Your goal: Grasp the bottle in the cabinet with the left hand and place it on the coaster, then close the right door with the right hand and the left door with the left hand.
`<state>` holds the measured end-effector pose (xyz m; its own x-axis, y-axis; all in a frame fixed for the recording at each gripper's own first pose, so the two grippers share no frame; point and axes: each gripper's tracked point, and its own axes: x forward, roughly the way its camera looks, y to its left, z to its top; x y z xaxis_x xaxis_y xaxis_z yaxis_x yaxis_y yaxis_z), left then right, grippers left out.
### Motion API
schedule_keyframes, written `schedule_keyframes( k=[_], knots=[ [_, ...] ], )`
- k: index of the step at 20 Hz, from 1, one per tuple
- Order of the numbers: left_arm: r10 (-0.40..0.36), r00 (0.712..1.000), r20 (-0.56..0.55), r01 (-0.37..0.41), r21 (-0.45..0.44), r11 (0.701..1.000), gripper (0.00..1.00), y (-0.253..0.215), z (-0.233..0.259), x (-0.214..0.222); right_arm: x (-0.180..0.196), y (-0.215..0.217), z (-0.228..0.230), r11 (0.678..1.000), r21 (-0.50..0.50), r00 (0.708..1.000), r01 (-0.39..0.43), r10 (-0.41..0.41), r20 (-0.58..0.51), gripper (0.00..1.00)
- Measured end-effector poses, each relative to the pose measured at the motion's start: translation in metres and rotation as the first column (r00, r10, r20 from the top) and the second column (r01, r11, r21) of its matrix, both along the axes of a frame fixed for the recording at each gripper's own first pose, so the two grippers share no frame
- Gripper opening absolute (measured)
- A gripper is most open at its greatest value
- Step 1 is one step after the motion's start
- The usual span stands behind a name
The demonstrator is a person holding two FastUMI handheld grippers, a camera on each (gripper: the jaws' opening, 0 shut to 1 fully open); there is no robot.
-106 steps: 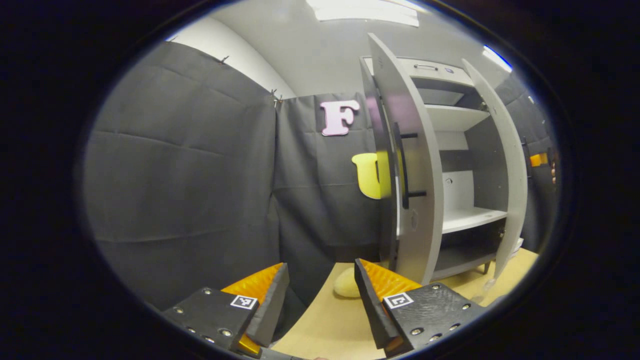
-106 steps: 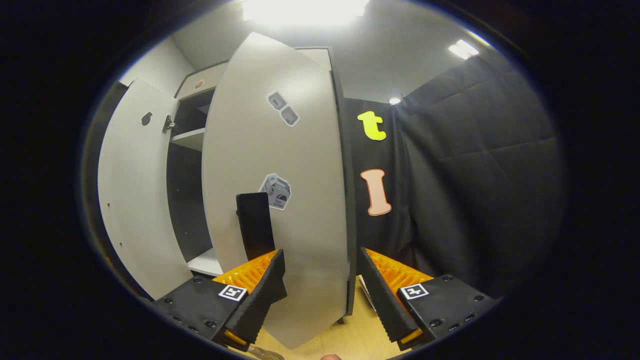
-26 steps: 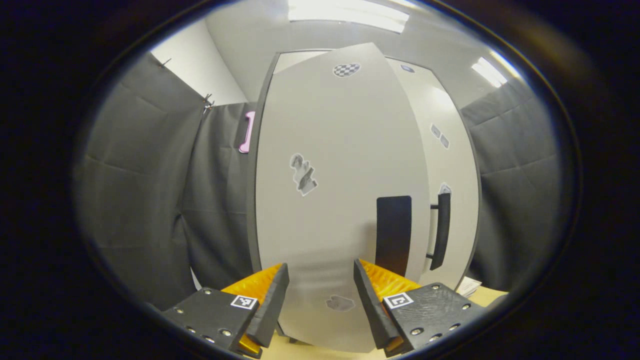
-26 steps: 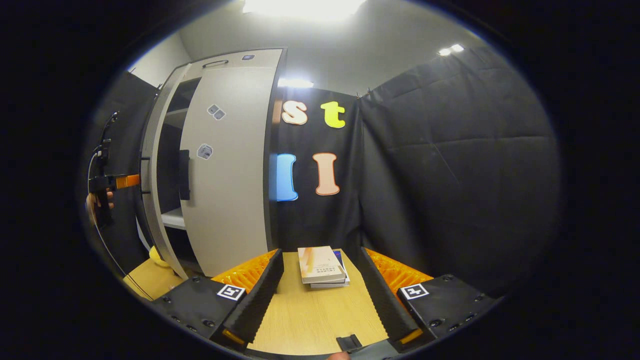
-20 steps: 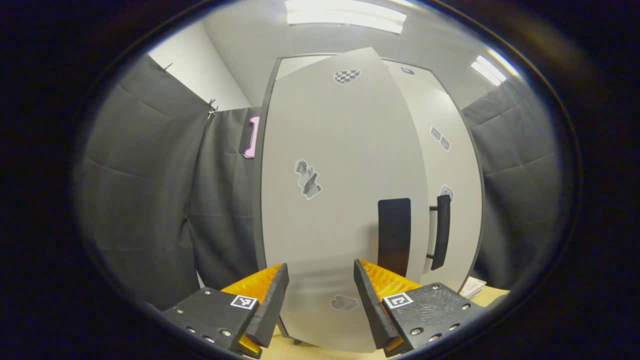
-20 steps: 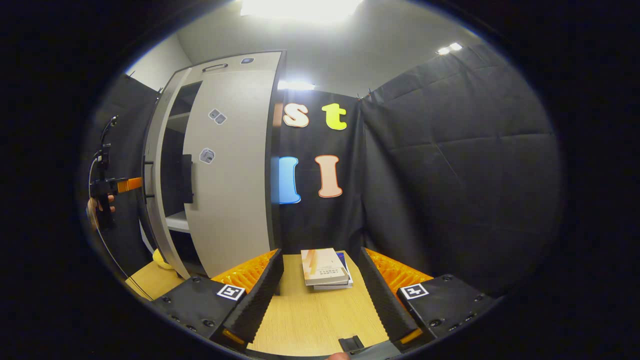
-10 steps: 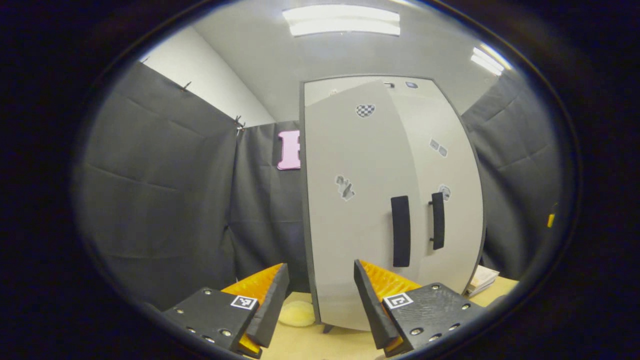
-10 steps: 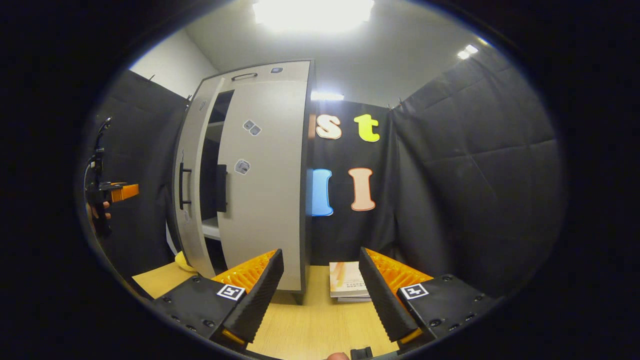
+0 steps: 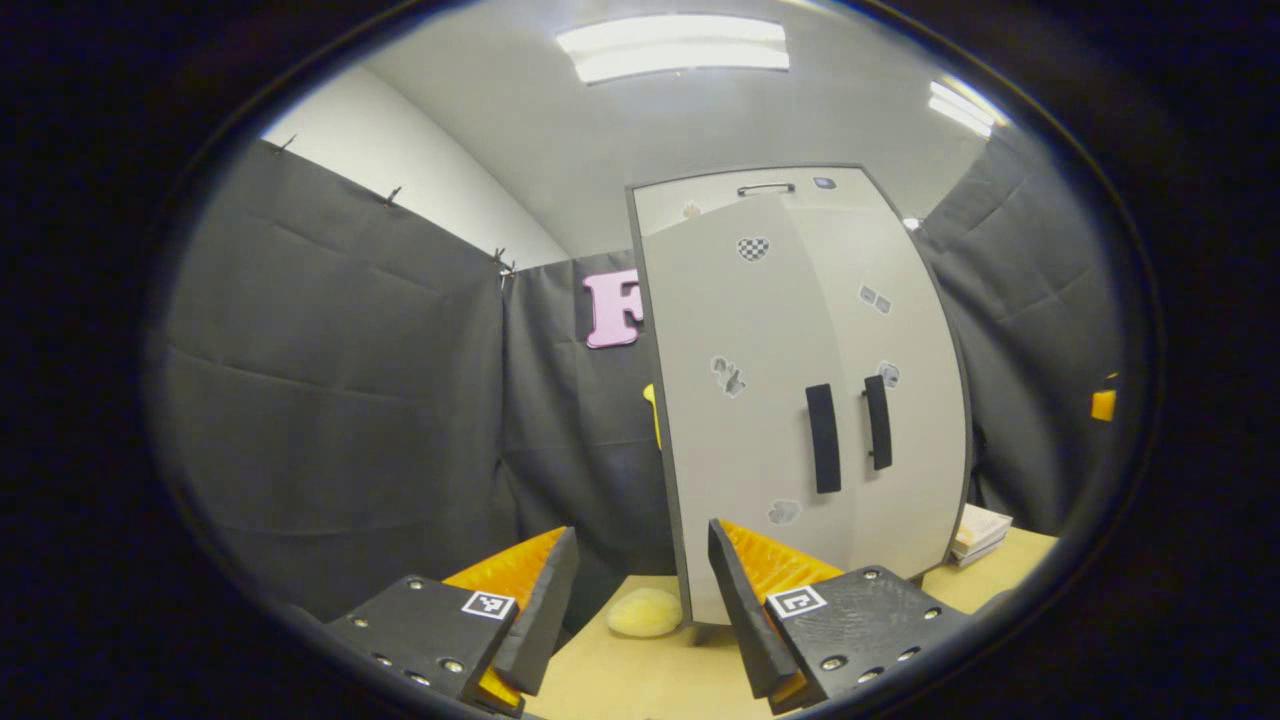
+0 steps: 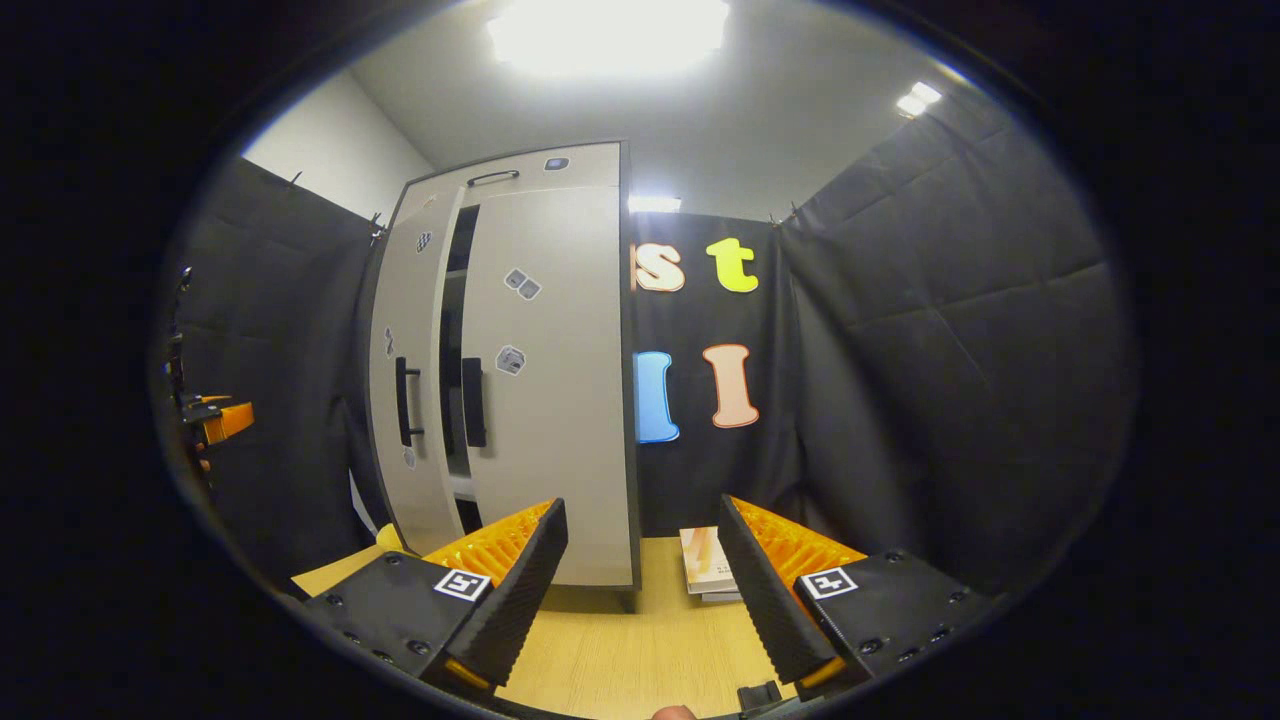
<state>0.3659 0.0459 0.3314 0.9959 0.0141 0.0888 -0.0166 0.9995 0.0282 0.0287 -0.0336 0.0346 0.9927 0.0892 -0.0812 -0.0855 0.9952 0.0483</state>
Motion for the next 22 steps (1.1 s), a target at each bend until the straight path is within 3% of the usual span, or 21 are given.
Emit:
schedule_keyframes(
  k=[3, 5, 6, 7, 10, 12, 14, 15, 16, 22],
  knots=[
    [-0.009, 1.0, -0.006, 0.009, -0.008, 1.0, 0.77, 0.01, -0.009, -0.017, -0.014, 0.005, 0.006, 1.0, -0.001, 1.0, 0.01, -0.01, 0.007, 0.93],
    [-0.01, 1.0, -0.012, 0.01, -0.008, 1.0, 0.77, 0.015, -0.012, -0.025, -0.021, 0.004, 0.009, 1.0, -0.015, 1.0, 0.021, -0.021, 0.015, 0.97],
    [-0.01, 1.0, -0.017, 0.01, -0.009, 1.0, 0.77, 0.017, -0.015, -0.028, -0.024, 0.004, 0.01, 0.999, -0.019, 0.999, 0.026, -0.026, 0.019, 0.92],
    [-0.008, 1.0, -0.02, 0.008, -0.005, 1.0, 0.77, 0.02, -0.018, -0.032, -0.026, 0.005, 0.011, 0.999, -0.018, 0.999, 0.029, -0.029, 0.021, 0.97],
    [0.0, 1.0, -0.015, 0.0, 0.013, 1.0, 0.77, 0.023, -0.019, -0.036, -0.035, 0.006, 0.01, 0.999, 0.0, 0.999, 0.037, -0.037, 0.019, 0.92],
    [0.003, 1.0, -0.016, -0.003, 0.02, 1.0, 0.76, 0.024, -0.02, -0.036, -0.04, 0.008, 0.008, 0.999, 0.001, 0.999, 0.034, -0.034, 0.018, 0.96],
    [0.006, 1.0, -0.024, -0.006, 0.018, 1.0, 0.76, 0.026, -0.023, -0.041, -0.042, 0.007, 0.006, 0.999, -0.014, 0.999, 0.034, -0.034, 0.019, 0.97],
    [0.007, 1.0, -0.029, -0.007, 0.015, 1.0, 0.76, 0.027, -0.024, -0.042, -0.044, 0.007, 0.006, 0.999, -0.021, 0.999, 0.036, -0.035, 0.019, 0.92],
    [0.012, 0.999, -0.032, -0.011, 0.014, 1.0, 0.76, 0.028, -0.025, -0.044, -0.046, 0.008, 0.007, 0.999, -0.025, 0.999, 0.035, -0.034, 0.022, 0.96],
    [0.046, 0.998, -0.046, -0.045, 0.008, 0.999, 0.76, 0.034, -0.026, -0.051, -0.054, 0.007, 0.015, 0.999, -0.04, 0.998, 0.033, -0.031, 0.047, 0.96]
  ],
)
